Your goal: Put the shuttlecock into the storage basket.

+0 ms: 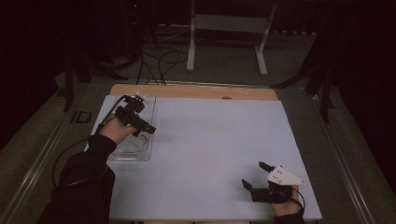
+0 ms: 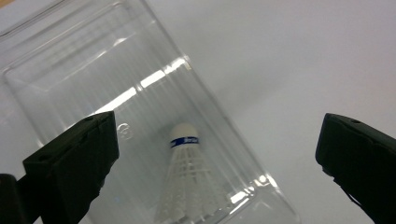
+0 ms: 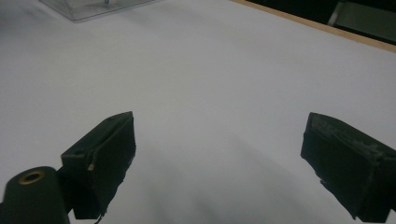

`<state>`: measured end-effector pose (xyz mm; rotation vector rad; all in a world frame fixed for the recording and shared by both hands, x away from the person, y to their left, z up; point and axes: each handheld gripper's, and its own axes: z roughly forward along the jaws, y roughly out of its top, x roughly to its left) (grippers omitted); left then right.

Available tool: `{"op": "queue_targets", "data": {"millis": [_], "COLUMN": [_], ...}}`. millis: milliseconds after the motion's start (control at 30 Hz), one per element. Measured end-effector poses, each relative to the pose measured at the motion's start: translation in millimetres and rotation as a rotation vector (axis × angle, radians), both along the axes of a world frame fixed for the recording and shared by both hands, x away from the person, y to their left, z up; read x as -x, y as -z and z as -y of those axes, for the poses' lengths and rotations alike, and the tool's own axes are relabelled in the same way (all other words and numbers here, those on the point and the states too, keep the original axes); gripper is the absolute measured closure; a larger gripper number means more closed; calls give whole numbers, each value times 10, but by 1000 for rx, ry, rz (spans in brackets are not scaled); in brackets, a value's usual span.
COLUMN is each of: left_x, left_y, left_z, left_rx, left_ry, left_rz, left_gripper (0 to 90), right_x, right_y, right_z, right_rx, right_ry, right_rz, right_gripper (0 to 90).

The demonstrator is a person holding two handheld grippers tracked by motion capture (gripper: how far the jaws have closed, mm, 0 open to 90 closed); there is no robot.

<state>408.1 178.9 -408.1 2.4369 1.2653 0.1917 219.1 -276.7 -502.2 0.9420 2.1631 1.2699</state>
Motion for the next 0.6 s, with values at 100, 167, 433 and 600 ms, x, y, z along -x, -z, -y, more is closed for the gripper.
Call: {"op": "queue_targets", "data": {"millis": [100,167,433,600], "left_x": [16,22,48,88], "left_y": [3,9,-22,-66], "left_z": [47,89,161,211], "left_rx": [-3,-6,5,25], "left_ry": [19,34,65,92], "left_rz": [-1,-9,15,58], "left_gripper": [1,0,0,0], "right_x": [-2,-3,-6,-5], "right_y": [-1,-2,2,1], "right_z": [3,-3,3,1], "right_rx": [1,0,-2,0], "right_ry": [0,-1,-2,-2], "right_rz": [2,1,-2,-2], "right_gripper": [102,103,102,102]}}
